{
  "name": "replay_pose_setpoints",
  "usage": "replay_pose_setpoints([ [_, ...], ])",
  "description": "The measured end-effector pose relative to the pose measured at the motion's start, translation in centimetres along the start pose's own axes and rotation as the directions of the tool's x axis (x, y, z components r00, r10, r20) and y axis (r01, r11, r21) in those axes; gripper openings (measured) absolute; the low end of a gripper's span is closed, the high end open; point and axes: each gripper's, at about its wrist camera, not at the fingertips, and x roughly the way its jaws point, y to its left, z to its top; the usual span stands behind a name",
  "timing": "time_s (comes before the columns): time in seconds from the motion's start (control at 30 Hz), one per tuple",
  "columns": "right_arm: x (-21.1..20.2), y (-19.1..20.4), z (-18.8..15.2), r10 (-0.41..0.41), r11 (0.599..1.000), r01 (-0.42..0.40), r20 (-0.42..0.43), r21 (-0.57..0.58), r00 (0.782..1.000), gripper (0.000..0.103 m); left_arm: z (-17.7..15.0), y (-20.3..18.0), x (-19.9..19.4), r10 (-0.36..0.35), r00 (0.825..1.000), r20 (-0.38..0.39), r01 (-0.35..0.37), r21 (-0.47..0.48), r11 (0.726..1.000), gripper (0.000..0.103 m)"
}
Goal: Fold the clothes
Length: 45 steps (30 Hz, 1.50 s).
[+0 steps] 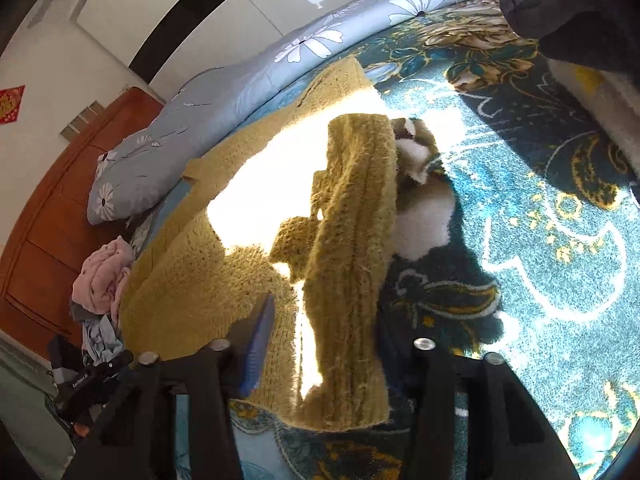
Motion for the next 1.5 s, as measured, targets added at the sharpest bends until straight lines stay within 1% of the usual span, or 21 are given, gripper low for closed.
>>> replay_pose_setpoints([
  [0.1, -0.8, -0.3, 0.4, 0.01, 1.0, -0.01, -0.001, 0.015, 1.0, 0.015, -0.3, -1.1, -0.8, 0.023, 0.999, 0.026, -0.024, 0.011, 1.0, 0.009],
  [0.27, -5.6, 0.3, 0.6, -0.017, 0.998, 0.022, 0.082, -0.057, 0.996, 0.014, -1.9, -4.3, -4.7, -0.02, 0.996, 0.082, 0.01, 0.119, 0.993, 0.009],
  [0.4, -5.6, -1.9, -0.4, -0.073, 0.996, 0.076, 0.063, -0.043, 0.995, 0.014, -3.1, -5.1, -3.4, 0.016, 0.999, 0.04, -0.023, 0.166, 0.986, 0.009],
  [0.53, -3.3, -3.6, -1.4, -0.095, 0.995, 0.096, 0.008, -0.016, 0.995, 0.015, -3.8, -3.2, -1.6, 0.07, 0.998, -0.009, -0.067, 0.158, 0.985, 0.009],
  [0.63, -3.5, -2.9, -1.2, -0.106, 0.992, 0.107, 0.018, -0.065, 0.994, 0.018, -3.4, -2.8, -1.8, 0.063, 0.998, -0.02, -0.059, 0.165, 0.985, 0.014],
  [0.67, -4.0, -2.5, -0.9, -0.12, 0.988, 0.122, 0.036, -0.092, 0.992, 0.019, -3.0, -2.8, -2.0, 0.076, 0.997, -0.013, -0.072, 0.176, 0.982, 0.019],
  [0.7, -4.5, -2.1, -0.7, -0.133, 0.983, 0.139, 0.054, -0.12, 0.99, 0.023, -2.6, -2.9, -2.3, 0.088, 0.996, -0.007, -0.086, 0.187, 0.979, 0.028],
  [0.77, -5.5, -0.4, 0.2, -0.218, 0.943, 0.243, 0.133, -0.228, 0.967, 0.034, -1.5, -2.9, -2.9, 0.151, 0.988, 0.039, -0.156, 0.208, 0.966, 0.04],
  [0.8, -5.7, 0.6, 0.8, -0.255, 0.91, 0.297, 0.174, -0.288, 0.951, 0.044, -0.8, -2.7, -3.2, 0.173, 0.983, 0.056, -0.181, 0.21, 0.961, 0.046],
  [0.83, -5.6, 1.7, 1.5, -0.274, 0.876, 0.329, 0.199, -0.353, 0.941, 0.05, 0.0, -2.6, -3.2, 0.184, 0.981, 0.067, -0.194, 0.206, 0.959, 0.047],
  [0.87, -5.1, 2.8, 2.3, -0.269, 0.845, 0.336, 0.211, -0.416, 0.94, 0.05, 0.9, -2.4, -3.2, 0.192, 0.979, 0.075, -0.203, 0.198, 0.959, 0.049],
  [0.93, -2.5, 5.8, 3.7, -0.218, 0.803, 0.279, 0.177, -0.527, 0.96, 0.05, 2.5, -2.2, -2.7, 0.193, 0.978, 0.083, -0.205, 0.177, 0.963, 0.05],
  [1.0, 0.8, 9.0, 4.9, -0.161, 0.755, 0.194, 0.11, -0.627, 0.981, 0.05, 3.8, -2.3, -2.2, 0.184, 0.978, 0.095, -0.197, 0.154, 0.968, 0.051],
  [1.07, 4.8, 11.5, 5.5, -0.136, 0.702, 0.134, 0.053, -0.7, 0.989, 0.05, 4.4, -2.3, -1.9, 0.157, 0.982, 0.101, -0.17, 0.132, 0.977, 0.051],
  [1.17, 10.2, 13.8, 6.3, -0.179, 0.602, 0.121, 0.015, -0.789, 0.984, 0.05, 4.9, -2.4, -1.6, 0.148, 0.984, 0.102, -0.161, 0.129, 0.979, 0.053],
  [1.23, 12.9, 14.5, 6.5, -0.233, 0.51, 0.136, 0.016, -0.849, 0.972, 0.05, 5.1, -2.4, -1.6, 0.157, 0.982, 0.107, -0.17, 0.126, 0.977, 0.053],
  [1.3, 14.8, 14.6, 6.3, -0.295, 0.451, 0.134, -0.005, -0.882, 0.955, 0.05, 5.2, -2.2, -1.5, 0.168, 0.979, 0.112, -0.181, 0.12, 0.976, 0.054],
  [1.37, 15.8, 14.5, 5.8, -0.323, 0.406, 0.129, -0.01, -0.905, 0.946, 0.05, 5.5, -2.1, -1.4, 0.172, 0.977, 0.123, -0.186, 0.118, 0.975, 0.054],
  [1.43, 16.0, 14.5, 5.4, -0.321, 0.358, 0.136, 0.015, -0.924, 0.947, 0.05, 5.8, -2.0, -1.3, 0.174, 0.976, 0.135, -0.19, 0.117, 0.975, 0.054],
  [1.47, 16.1, 14.5, 5.4, -0.324, 0.353, 0.143, 0.023, -0.925, 0.946, 0.049, 6.0, -2.0, -1.2, 0.172, 0.975, 0.139, -0.189, 0.116, 0.975, 0.054],
  [1.5, 16.2, 14.5, 5.7, -0.327, 0.359, 0.152, 0.029, -0.921, 0.945, 0.035, 6.2, -1.9, -1.0, 0.168, 0.976, 0.14, -0.184, 0.113, 0.976, 0.054],
])
